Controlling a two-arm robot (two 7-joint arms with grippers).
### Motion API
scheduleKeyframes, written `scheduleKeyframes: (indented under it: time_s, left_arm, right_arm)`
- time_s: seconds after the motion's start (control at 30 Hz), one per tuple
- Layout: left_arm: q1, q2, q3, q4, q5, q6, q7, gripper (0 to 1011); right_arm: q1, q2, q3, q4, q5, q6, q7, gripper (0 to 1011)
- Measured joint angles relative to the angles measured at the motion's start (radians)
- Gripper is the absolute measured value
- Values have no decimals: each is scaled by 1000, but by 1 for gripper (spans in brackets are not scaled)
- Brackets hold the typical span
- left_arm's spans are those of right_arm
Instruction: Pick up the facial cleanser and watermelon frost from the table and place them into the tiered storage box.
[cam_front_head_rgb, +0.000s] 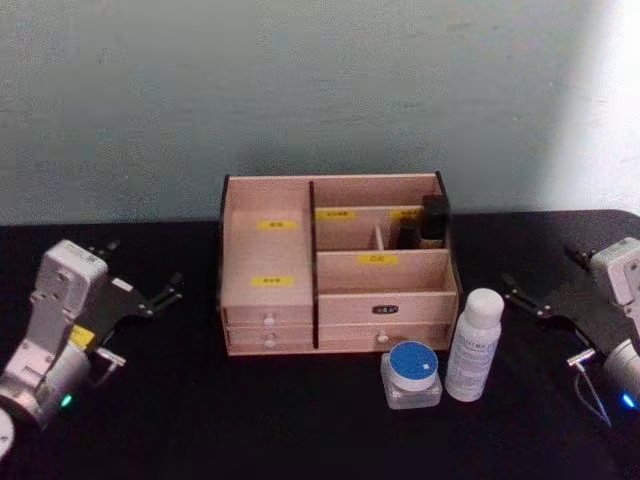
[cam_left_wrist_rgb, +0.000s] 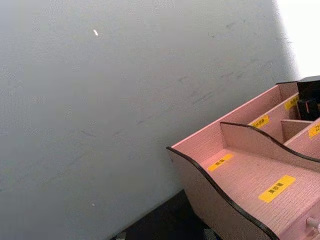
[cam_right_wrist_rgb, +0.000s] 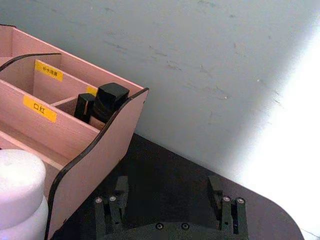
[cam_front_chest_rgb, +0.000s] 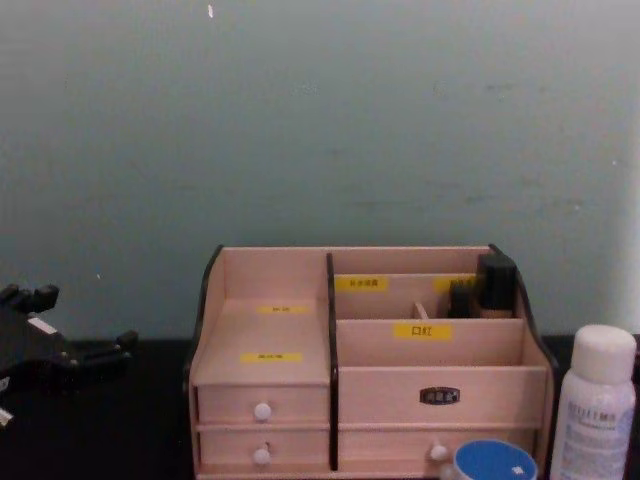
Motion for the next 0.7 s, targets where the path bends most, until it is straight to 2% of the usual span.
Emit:
scheduleKeyframes:
  time_s: [0.53,0.7]
  left_arm:
    - [0,0,0,0,0,0,0,1001]
    - [0,0,0,0,0,0,0,1001]
  right_arm:
    - [0,0,0,0,0,0,0,1003]
    - [-13,-4,18,-9,3,0,12,1003]
